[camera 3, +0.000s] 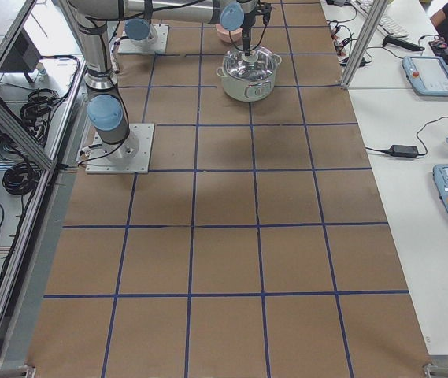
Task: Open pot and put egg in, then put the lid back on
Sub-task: 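Lower the right gripper onto the lid knob while the left gripper nears the bowl, then grasp the lid knob with the right gripper while the left gripper descends over the egg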
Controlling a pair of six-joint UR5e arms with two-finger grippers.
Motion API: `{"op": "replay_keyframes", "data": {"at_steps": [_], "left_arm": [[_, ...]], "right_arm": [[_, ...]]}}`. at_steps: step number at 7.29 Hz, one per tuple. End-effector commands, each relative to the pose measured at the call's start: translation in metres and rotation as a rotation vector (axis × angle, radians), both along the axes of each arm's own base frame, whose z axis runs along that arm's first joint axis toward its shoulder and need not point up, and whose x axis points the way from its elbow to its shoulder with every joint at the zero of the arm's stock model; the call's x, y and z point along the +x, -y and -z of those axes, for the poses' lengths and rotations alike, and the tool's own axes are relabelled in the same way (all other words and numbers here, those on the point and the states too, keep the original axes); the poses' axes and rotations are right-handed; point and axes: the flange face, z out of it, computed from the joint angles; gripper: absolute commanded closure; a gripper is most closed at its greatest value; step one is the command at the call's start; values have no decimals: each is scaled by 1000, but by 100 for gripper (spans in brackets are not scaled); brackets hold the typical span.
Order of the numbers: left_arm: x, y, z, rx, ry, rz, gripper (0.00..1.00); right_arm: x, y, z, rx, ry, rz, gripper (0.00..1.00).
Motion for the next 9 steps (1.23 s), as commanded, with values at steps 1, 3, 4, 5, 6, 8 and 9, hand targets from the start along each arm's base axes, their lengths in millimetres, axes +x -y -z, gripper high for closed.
{"op": "replay_keyframes", "data": {"at_steps": [1, 3, 4, 5, 6, 8, 9], "left_arm": [[38, 15, 59, 11, -7, -64, 0], [42, 9, 124, -7, -9, -77, 0], [44, 8, 152, -10, -9, -80, 0], [45, 13, 171, 5, -7, -79, 0], [48, 21, 189, 1, -2, -75, 0], [49, 20, 206, 30, -11, -19, 0], [47, 13, 217, 36, -13, -15, 0]], "right_arm": [[30, -2, 19, 3, 5, 8, 0], [35, 4, 30, -10, 16, 30, 5], [36, 4, 33, -7, 13, 18, 9], [36, 5, 35, -5, 10, 17, 9], [35, 5, 39, 1, 4, 7, 16], [35, 7, 45, 4, -12, -34, 26], [33, 8, 46, 1, -21, -44, 26]]}}
